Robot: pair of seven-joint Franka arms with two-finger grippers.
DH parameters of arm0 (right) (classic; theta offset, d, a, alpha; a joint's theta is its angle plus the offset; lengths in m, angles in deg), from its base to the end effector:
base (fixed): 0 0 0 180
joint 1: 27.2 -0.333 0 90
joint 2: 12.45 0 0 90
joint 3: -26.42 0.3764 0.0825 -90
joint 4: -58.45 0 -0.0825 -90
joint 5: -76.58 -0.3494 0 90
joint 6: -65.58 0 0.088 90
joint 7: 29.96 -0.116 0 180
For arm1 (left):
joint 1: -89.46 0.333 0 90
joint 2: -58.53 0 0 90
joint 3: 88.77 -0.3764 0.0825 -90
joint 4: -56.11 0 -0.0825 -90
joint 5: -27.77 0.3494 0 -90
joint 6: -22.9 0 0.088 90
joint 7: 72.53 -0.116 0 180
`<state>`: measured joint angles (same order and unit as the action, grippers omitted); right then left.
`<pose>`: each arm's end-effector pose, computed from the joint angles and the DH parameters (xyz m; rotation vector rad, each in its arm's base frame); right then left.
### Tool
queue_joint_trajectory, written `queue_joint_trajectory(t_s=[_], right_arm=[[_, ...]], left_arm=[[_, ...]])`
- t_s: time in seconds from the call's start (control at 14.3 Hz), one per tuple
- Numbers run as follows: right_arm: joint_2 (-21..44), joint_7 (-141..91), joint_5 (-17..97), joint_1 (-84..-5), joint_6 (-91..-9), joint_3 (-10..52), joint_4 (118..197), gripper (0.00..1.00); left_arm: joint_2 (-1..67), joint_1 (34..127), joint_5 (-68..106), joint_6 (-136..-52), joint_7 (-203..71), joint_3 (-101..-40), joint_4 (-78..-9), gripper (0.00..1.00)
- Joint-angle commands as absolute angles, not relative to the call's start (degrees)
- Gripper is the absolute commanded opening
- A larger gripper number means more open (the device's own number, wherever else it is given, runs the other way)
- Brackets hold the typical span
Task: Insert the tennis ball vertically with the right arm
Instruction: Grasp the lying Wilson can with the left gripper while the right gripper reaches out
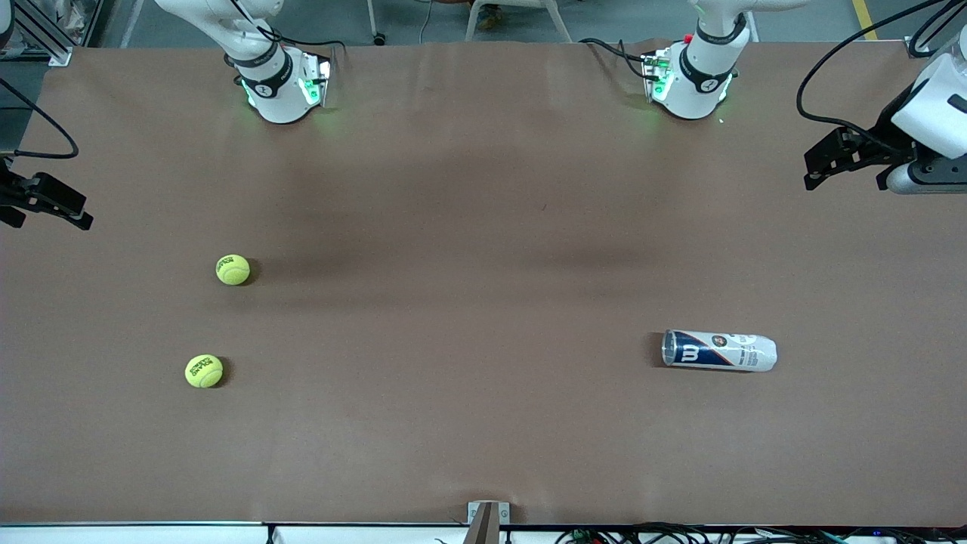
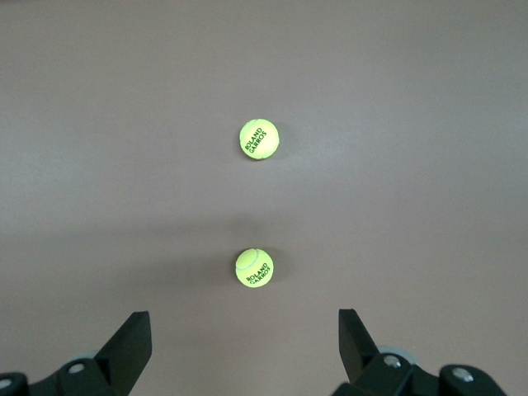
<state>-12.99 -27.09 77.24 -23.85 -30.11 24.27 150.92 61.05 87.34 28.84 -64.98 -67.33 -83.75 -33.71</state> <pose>0.5238 -0.0518 0.6709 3.1233 -0.0705 0.1010 0.4965 -0.0613 0.6964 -3.1198 0.0515 -0.0192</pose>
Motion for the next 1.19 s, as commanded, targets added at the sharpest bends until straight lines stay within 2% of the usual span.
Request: queue_joint_trajectory(t_s=[0.0,0.28,0.7,1.12], right_arm=[[-13.86,-27.58,77.10,-23.42,-30.14,24.49,151.79,1.00],[-13.60,-27.67,77.02,-23.34,-30.22,24.49,151.44,1.00],[-11.23,-27.67,77.10,-23.51,-30.58,24.31,150.74,1.00],[-10.08,-28.46,76.14,-23.34,-29.96,24.49,151.18,1.00]], left_arm=[[60.47,87.62,29.88,-65.25,-66.56,-83.50,-32.83,1.00],[59.33,87.71,31.01,-65.78,-68.31,-83.67,-30.81,1.00],[54.59,86.83,34.18,-69.99,-70.94,-83.06,-32.48,1.00],[47.39,86.92,34.62,-75.53,-93.76,-82.53,-33.71,1.00]])
